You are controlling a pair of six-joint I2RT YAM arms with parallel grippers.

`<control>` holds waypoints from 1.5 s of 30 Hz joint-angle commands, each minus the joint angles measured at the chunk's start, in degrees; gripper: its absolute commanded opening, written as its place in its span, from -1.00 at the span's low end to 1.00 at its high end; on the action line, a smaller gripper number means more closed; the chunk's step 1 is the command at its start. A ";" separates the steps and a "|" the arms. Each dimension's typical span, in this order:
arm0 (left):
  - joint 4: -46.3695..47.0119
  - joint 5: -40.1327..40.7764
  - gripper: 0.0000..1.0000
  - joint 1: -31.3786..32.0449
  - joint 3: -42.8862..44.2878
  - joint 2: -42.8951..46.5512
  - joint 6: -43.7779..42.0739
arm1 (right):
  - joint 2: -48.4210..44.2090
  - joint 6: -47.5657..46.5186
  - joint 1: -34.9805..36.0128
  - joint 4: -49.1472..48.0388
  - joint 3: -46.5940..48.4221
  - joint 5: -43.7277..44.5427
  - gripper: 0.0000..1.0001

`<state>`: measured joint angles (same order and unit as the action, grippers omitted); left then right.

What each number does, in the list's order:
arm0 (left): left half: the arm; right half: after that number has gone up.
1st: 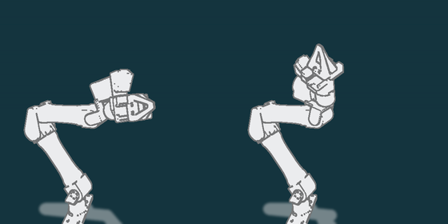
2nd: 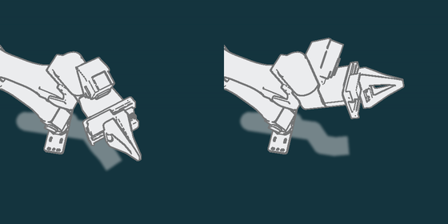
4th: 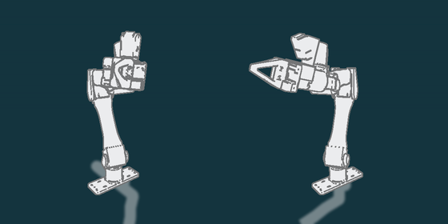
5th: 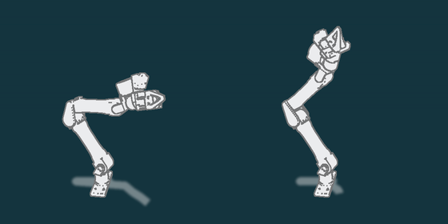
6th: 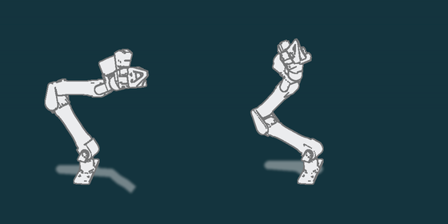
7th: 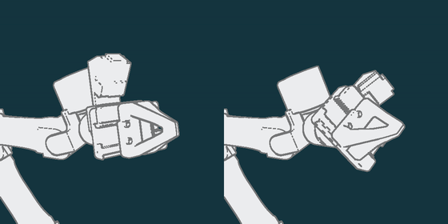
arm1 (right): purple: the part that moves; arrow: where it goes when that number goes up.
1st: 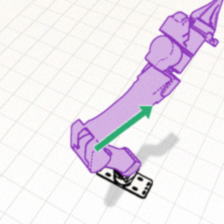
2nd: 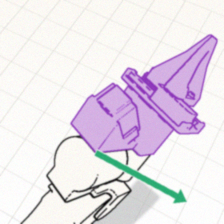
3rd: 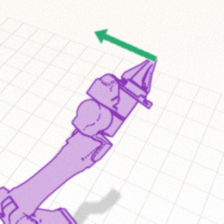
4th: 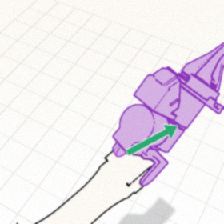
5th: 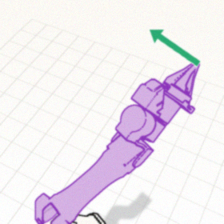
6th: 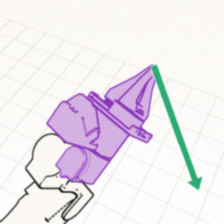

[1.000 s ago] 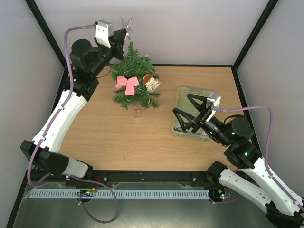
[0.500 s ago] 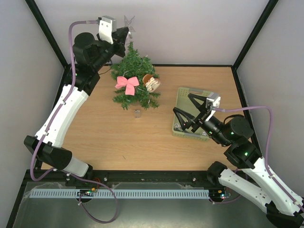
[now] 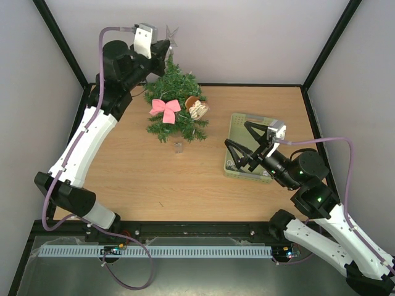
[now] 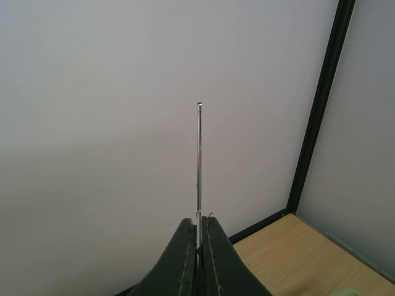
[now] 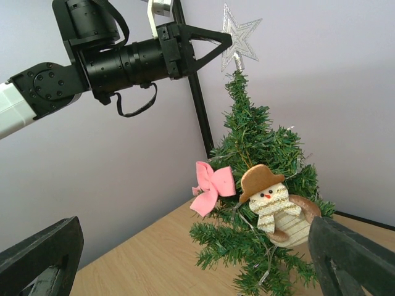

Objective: Decorate the small christmas tree
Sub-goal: Place the decoration item on the Christmas tree.

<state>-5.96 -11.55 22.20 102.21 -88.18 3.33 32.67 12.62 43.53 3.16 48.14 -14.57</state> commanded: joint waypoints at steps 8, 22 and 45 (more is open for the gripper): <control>-0.97 -0.21 -0.95 -0.20 2.32 0.51 -1.61 | 0.38 -0.40 0.31 -0.36 -0.23 0.33 0.97; -2.01 0.54 -0.95 -0.22 3.55 2.34 -1.92 | 0.30 -0.59 0.33 -0.48 -0.30 0.67 0.97; -3.53 -0.55 -0.95 -0.22 2.32 -0.05 -3.46 | -0.67 -0.83 0.32 0.24 0.17 1.36 0.97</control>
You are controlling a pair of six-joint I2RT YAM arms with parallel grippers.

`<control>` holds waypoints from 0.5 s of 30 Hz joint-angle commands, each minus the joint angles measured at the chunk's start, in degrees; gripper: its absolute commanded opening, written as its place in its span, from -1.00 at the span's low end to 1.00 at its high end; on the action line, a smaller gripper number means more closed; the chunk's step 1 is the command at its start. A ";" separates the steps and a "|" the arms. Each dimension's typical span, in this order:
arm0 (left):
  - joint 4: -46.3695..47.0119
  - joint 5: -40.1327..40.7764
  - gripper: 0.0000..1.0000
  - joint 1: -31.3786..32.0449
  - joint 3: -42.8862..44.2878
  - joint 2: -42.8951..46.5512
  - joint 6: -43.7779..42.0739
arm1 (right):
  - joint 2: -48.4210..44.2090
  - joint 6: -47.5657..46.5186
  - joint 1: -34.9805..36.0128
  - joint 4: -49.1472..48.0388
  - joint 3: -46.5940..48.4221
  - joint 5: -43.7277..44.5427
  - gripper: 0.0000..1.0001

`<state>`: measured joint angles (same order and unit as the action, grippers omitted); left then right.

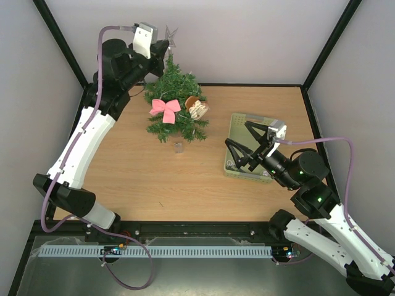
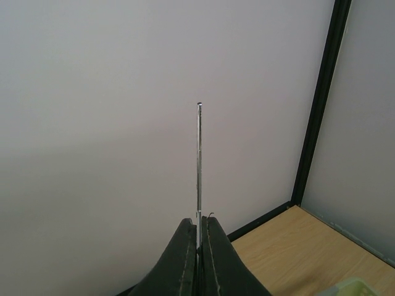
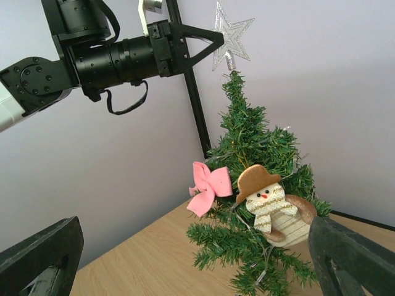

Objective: Decorate the small christmas tree
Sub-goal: Place the decoration item on the Christmas tree.

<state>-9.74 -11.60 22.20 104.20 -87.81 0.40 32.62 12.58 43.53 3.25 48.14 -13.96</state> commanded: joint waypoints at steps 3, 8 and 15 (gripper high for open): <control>0.11 -0.53 -0.95 -0.22 -0.11 -0.44 -0.57 | -0.63 -0.93 0.33 0.28 0.13 0.85 0.97; -0.54 -0.18 -0.95 -0.22 -0.64 -0.30 -0.66 | -0.72 -1.26 0.33 0.63 0.16 1.29 0.97; -0.89 -0.06 -0.95 -0.22 -1.77 0.08 -0.14 | -0.81 -1.45 0.28 0.88 0.24 1.56 0.97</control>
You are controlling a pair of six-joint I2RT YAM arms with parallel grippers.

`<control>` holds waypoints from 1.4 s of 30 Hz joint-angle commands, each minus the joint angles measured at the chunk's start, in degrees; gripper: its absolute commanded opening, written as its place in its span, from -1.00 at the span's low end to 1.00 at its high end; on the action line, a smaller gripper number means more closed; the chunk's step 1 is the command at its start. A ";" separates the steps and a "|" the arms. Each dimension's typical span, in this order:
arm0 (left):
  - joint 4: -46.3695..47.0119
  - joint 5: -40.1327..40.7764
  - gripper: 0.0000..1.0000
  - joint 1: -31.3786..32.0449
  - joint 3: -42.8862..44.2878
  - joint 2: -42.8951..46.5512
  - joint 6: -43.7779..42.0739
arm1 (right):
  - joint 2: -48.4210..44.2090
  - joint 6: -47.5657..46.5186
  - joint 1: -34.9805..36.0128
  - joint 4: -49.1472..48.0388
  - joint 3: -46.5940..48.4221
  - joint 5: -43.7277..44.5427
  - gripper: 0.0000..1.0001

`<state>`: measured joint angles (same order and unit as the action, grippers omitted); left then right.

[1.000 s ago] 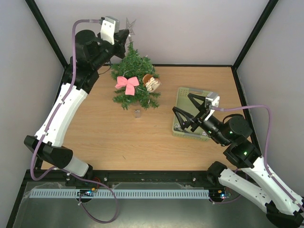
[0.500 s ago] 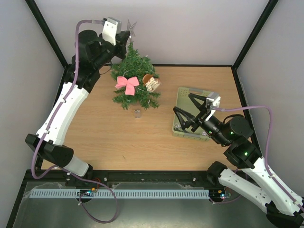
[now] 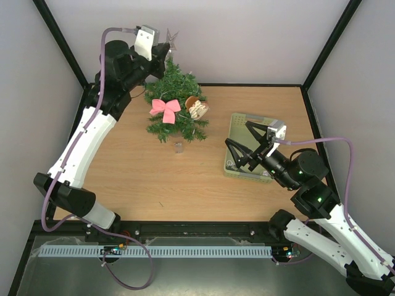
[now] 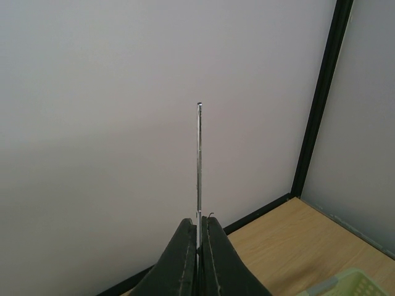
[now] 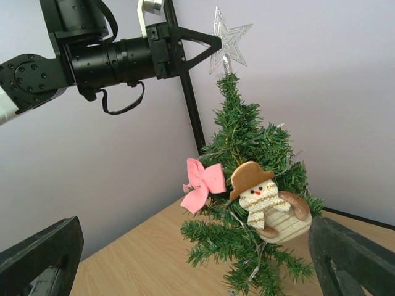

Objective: Decorate the small christmas tree
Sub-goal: Place the decoration item on the Christmas tree.

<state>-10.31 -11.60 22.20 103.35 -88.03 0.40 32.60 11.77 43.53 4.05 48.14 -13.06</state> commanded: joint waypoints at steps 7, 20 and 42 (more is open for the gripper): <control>-0.11 0.52 -0.95 -0.22 -3.44 1.17 0.49 | -1.04 -0.75 0.30 0.43 0.36 0.86 0.97; 1.41 1.11 -0.63 -0.22 -6.74 3.11 1.48 | -0.71 -0.65 0.33 1.01 0.26 1.16 0.97; -0.90 8.76 0.99 -1.69 -32.30 30.89 10.45 | 28.74 2.37 -6.49 26.68 13.47 40.53 0.97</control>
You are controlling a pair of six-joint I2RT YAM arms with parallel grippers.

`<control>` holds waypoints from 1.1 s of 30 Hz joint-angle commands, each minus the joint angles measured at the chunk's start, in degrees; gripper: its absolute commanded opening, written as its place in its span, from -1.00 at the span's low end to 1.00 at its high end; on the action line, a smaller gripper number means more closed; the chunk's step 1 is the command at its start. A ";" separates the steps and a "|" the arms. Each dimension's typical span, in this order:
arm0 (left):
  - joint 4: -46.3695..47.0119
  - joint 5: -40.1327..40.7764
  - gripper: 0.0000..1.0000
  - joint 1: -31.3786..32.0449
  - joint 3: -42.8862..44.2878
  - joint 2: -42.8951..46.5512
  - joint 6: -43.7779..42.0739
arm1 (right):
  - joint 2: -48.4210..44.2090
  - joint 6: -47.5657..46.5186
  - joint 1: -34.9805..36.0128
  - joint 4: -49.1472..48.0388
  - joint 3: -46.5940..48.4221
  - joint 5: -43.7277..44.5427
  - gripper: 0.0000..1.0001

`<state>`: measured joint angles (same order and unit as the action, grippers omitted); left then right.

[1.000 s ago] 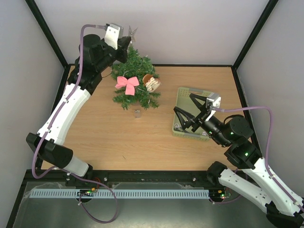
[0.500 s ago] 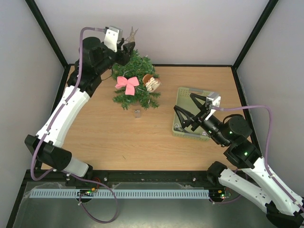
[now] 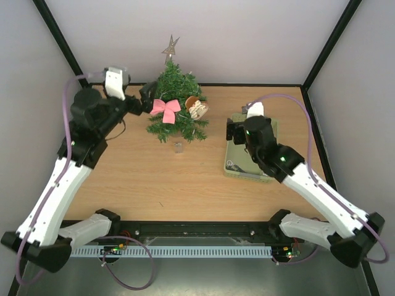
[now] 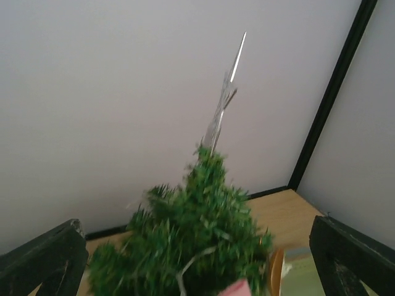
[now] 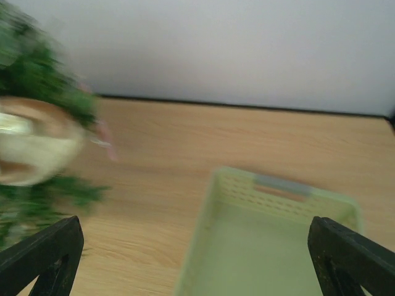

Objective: Decorate the small christmas tree
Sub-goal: Place the decoration item on the Christmas tree, then pick up the decoration item from the storage box.

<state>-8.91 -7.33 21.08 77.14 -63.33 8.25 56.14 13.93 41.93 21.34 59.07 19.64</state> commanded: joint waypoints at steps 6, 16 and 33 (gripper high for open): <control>-4.69 12.22 0.99 -0.95 -20.82 20.44 8.16 | 13.30 -2.30 -16.53 14.16 2.32 3.48 0.80; -5.11 17.49 1.00 -0.91 -42.26 39.41 2.33 | 28.61 -2.19 -22.86 27.14 5.90 -13.59 -0.11; -5.29 15.51 0.99 -0.88 -42.07 41.56 -0.87 | 48.18 10.67 -24.57 45.65 10.02 -11.07 0.33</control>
<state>-15.77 8.36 20.53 35.00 -22.90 8.40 103.70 20.73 17.76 59.37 72.62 6.31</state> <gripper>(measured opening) 0.997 0.648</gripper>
